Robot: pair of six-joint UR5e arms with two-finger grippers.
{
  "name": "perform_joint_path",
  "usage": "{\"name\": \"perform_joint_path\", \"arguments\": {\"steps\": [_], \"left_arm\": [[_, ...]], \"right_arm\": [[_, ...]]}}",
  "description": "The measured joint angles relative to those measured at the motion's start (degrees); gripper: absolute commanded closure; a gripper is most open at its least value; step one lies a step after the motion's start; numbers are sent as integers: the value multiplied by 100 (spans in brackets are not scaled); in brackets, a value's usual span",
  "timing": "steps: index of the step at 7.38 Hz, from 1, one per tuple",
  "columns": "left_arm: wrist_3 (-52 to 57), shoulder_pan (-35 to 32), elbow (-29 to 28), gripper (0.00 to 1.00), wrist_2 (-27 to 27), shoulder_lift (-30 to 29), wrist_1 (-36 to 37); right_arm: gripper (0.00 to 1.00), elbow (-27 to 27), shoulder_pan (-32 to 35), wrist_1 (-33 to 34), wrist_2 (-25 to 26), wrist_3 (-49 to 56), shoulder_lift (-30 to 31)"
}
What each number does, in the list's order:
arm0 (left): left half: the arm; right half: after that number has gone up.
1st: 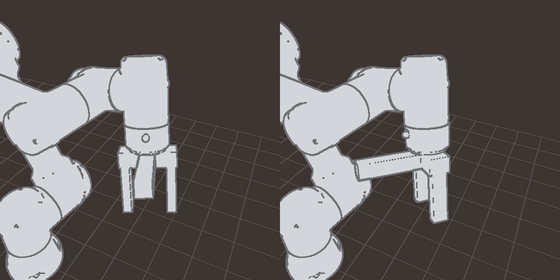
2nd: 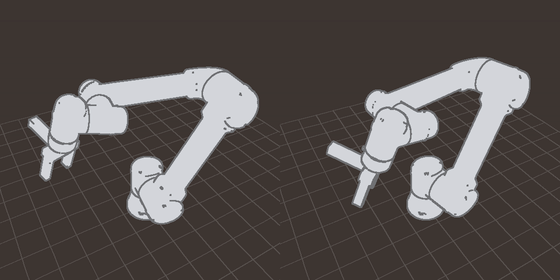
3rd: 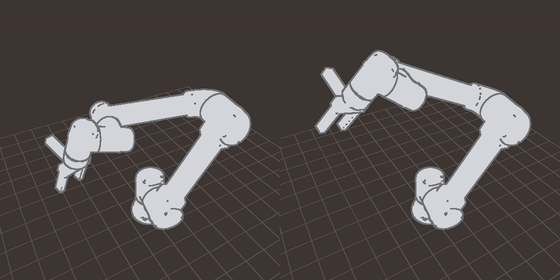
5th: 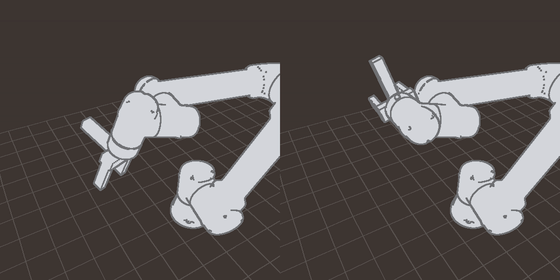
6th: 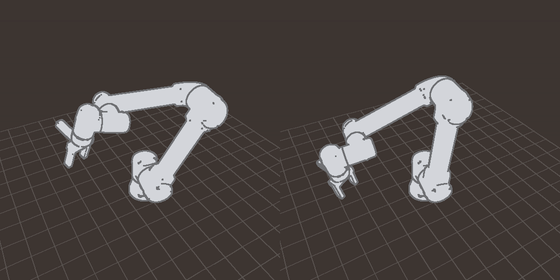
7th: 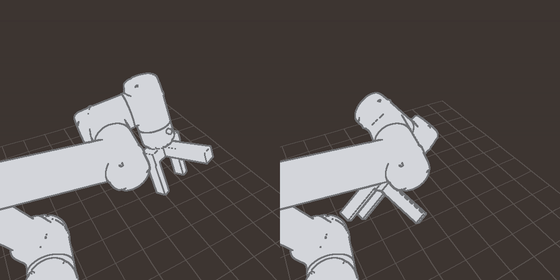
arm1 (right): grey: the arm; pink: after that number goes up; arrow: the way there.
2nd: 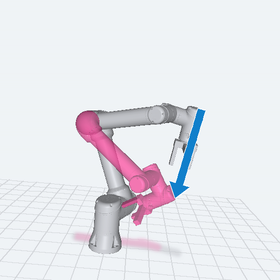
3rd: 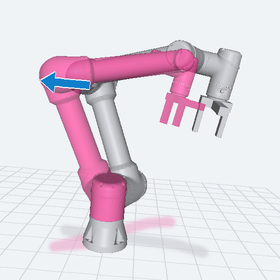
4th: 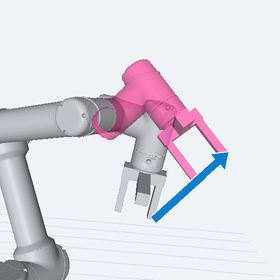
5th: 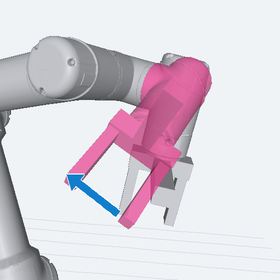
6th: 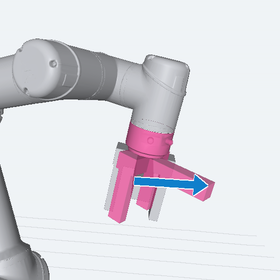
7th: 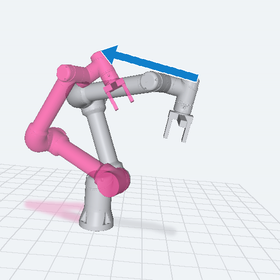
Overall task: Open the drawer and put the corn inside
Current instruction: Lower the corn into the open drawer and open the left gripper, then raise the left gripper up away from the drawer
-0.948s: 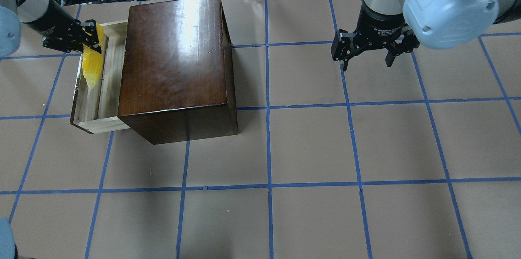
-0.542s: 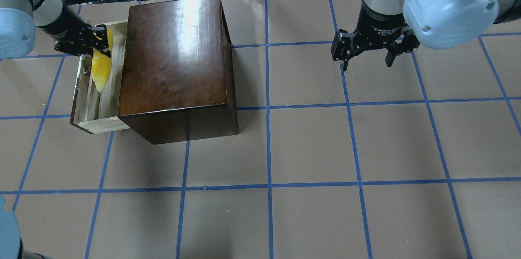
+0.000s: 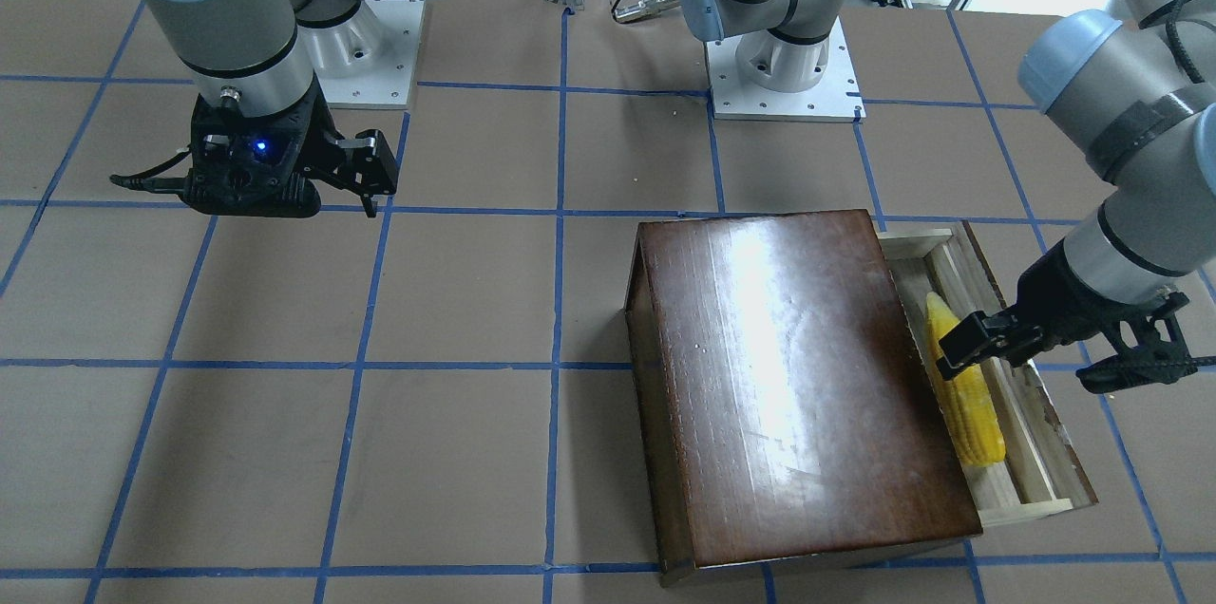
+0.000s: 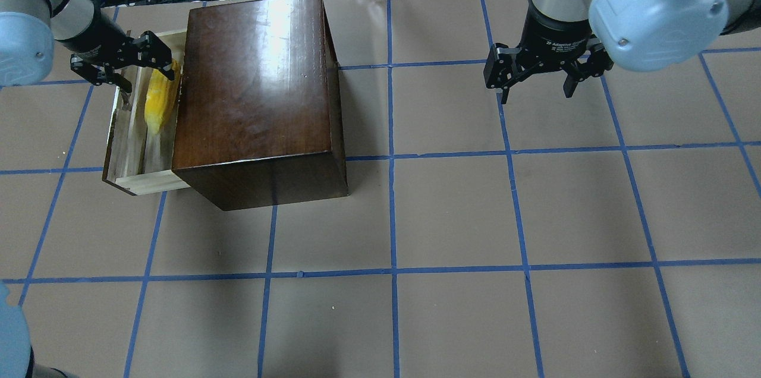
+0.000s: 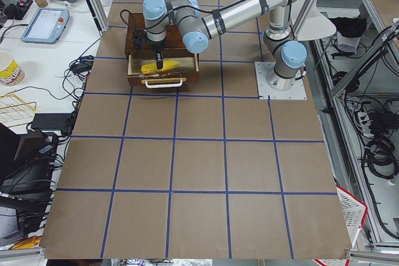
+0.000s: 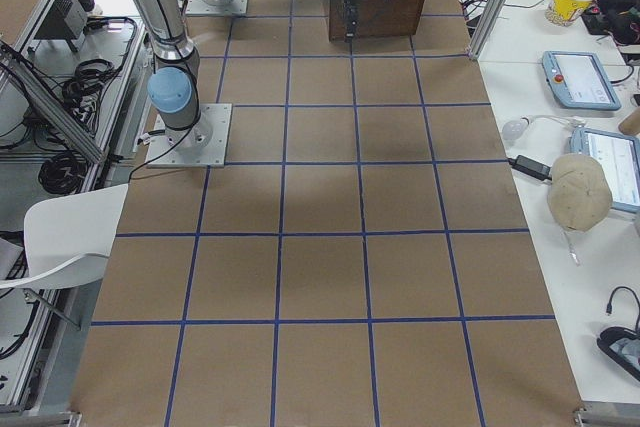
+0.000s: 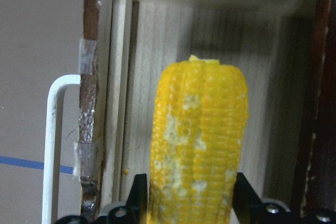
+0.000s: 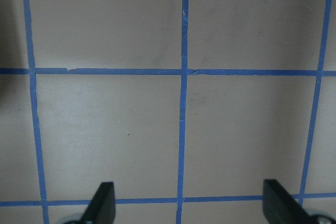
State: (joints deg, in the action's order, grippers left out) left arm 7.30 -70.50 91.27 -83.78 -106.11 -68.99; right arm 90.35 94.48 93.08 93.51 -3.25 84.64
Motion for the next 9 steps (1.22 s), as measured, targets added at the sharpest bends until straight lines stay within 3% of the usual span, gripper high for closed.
{"name": "perform_joint_path", "arguments": {"steps": [4,7,9], "left_arm": [[-13,-214,-69,0,-68,424,-165],[-101,-1256,-74,0,-604,1028,-706],[-321,-1775,-115,0,-664,1322,-1097]], "right_arm": [[0,0,0,1,0,0,0],[0,0,0,1,-9,0,0],[0,0,0,0,-16,0,0]]}}
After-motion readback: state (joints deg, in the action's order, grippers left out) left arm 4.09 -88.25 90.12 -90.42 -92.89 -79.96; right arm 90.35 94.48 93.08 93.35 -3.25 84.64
